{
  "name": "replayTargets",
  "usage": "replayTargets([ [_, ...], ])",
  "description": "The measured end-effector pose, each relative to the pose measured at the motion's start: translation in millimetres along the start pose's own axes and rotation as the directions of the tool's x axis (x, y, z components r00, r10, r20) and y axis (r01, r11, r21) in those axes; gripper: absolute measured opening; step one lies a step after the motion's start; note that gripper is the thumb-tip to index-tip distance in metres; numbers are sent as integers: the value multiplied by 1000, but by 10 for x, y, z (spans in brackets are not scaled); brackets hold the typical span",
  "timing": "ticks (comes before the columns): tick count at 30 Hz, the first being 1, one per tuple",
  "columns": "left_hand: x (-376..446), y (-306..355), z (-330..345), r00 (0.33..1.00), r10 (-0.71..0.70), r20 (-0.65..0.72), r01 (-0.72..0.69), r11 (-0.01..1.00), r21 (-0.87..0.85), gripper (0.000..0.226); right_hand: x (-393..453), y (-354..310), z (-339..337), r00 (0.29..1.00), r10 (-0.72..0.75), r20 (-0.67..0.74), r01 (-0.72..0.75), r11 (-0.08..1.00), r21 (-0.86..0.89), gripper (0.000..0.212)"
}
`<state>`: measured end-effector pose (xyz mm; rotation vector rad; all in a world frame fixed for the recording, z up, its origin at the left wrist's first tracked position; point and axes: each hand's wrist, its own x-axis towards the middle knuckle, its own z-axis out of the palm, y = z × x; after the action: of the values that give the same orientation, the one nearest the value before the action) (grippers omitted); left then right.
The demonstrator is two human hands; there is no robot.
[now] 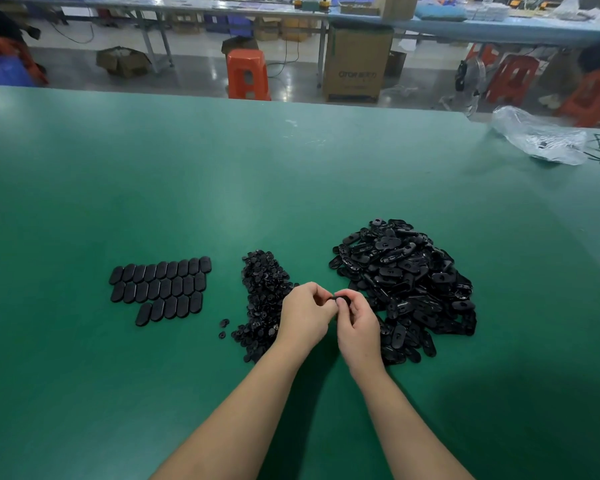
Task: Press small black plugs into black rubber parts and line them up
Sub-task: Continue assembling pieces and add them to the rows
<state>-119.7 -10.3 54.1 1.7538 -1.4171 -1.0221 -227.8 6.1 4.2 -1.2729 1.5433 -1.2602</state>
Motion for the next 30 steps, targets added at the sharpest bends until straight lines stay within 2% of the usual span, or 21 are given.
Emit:
replayTargets([
  [9, -30, -46, -22, 978, 205, 45, -210, 963, 169, 11, 18, 21, 2, 1000, -5, -5, 5, 1000, 9, 16],
  [12, -47, -80, -32, 936, 347, 61, -347, 879, 327, 23, 26, 19, 7, 1000, -2, -6, 2, 1000, 6, 18],
  [14, -59, -125, -58, 902, 425, 73, -415, 807, 420, 24, 29, 25, 15, 1000, 3, -7, -3, 1000, 27, 19],
  [18, -94, -188, -278, 832, 555, -25, -450, 701, 553, 18, 24, 35, 30, 1000, 21, 5, -21, 996, 83, 18],
  [20, -85, -287, -503, 823, 539, -179, -363, 742, 564, 17, 24, 39, 24, 1000, 17, 15, -18, 998, 59, 19],
  [22, -80, -479, -814, 836, 418, -354, -204, 838, 507, 17, 14, 28, 18, 999, 18, 45, -19, 999, 33, 19],
  [25, -119, -903, -1341, 785, 187, -590, 57, 927, 370, 17, 5, 9, 10, 998, 10, 66, -11, 1000, 8, 17],
  [28, -214, -1337, -1797, 700, -42, -713, 321, 910, 262, 21, -1, -7, 3, 998, 7, 66, -7, 1000, -11, 17],
  [30, -277, -1545, -2003, 661, -133, -739, 428, 876, 225, 23, -6, -13, 3, 998, 13, 67, -11, 1000, -21, 17],
])
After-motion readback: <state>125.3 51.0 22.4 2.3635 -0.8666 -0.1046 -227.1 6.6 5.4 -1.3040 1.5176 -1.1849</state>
